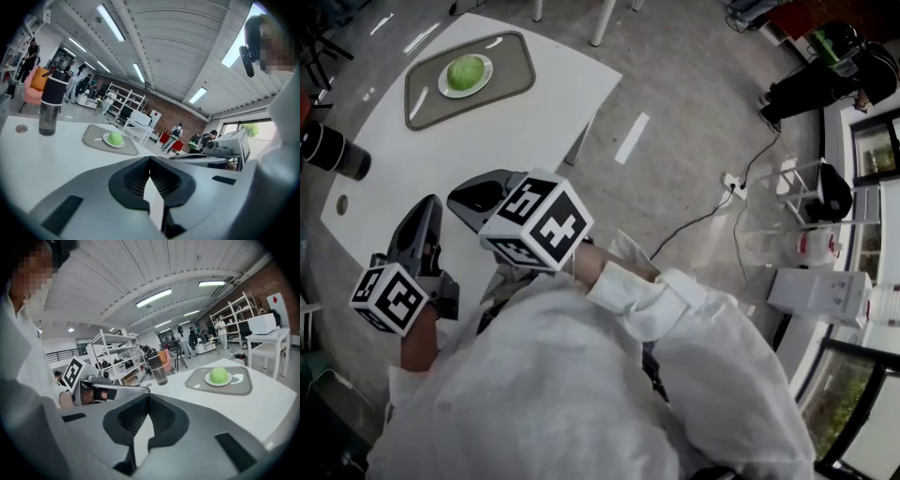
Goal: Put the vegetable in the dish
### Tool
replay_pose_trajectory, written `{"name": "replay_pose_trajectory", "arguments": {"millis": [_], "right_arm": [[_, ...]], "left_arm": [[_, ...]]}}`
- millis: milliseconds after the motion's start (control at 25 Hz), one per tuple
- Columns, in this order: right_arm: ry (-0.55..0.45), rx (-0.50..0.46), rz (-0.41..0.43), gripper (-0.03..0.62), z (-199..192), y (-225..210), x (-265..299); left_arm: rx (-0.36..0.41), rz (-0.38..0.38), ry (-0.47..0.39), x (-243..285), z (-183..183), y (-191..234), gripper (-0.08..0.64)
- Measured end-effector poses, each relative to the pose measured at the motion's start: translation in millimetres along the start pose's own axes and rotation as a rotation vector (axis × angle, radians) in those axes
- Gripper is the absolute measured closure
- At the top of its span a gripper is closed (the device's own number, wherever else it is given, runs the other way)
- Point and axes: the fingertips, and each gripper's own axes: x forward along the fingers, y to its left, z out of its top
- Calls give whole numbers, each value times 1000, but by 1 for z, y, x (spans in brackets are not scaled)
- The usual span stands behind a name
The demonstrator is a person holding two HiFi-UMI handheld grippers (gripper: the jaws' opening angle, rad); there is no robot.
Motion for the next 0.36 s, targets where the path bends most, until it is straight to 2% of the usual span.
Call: {"name": "replay_pose_trajectory", "arguments": {"millis": [200,360], "right_arm": [[20,-18,11,580,4,-3,-1],[33,-49,-22,580,-8,-15,3]], "left_arm": [[-6,-2,-7,8,7,0,552],[-17,-21,-16,17,-2,6,552]]}}
